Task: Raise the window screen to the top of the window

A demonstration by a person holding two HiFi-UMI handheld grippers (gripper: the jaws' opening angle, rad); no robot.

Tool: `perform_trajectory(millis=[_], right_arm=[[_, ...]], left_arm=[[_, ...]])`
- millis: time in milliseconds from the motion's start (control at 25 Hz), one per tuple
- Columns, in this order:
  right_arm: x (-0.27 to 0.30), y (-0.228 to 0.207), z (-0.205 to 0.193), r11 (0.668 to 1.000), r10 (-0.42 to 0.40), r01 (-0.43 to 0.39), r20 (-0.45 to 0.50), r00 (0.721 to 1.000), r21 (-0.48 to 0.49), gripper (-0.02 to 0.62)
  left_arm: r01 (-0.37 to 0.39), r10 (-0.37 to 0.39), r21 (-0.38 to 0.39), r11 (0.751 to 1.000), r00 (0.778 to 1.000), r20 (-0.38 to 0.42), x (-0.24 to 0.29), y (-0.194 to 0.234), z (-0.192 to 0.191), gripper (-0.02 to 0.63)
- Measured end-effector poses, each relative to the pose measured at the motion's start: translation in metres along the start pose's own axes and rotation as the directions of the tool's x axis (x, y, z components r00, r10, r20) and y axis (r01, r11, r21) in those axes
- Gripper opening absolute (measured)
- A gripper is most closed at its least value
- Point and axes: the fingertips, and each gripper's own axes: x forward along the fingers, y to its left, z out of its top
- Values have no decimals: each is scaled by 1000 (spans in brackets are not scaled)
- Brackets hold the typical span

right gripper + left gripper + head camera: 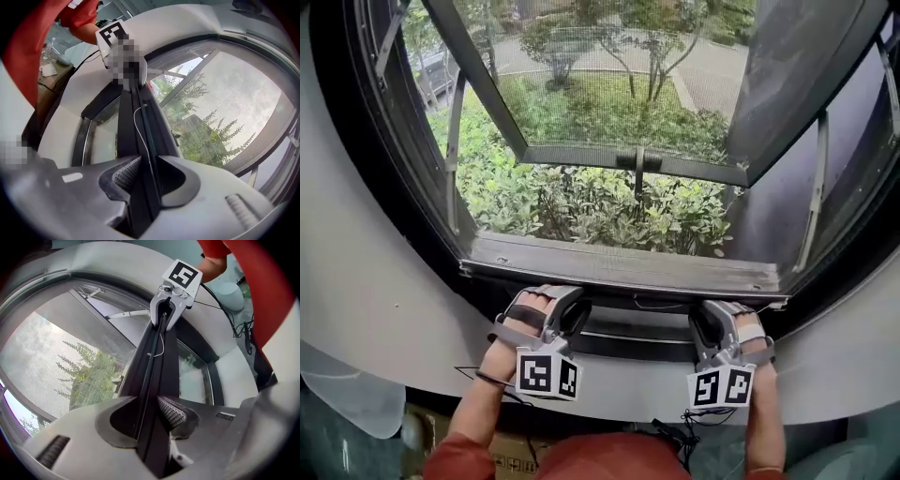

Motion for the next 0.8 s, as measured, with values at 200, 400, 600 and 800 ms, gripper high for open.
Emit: perform_trajectory(millis=[200,400,600,800], right_arm=[[-7,-25,9,996,-87,88,22,996,-32,86],[-12,-55,21,974,-197,199,26,980,-113,44],[-21,-88,34,924,-316,312,21,949,-222,40],[-33,-122,50,871,-406,392,14,914,-296,41]], left_arm=[[-126,126,19,992,992,15,-8,30,8,71],[-241,242,81,967,970,9,-15,60,16,43],[-359,361,154,921,932,11,-28,93,30,39],[-440,447,205,874,894,15,-43,129,44,35]])
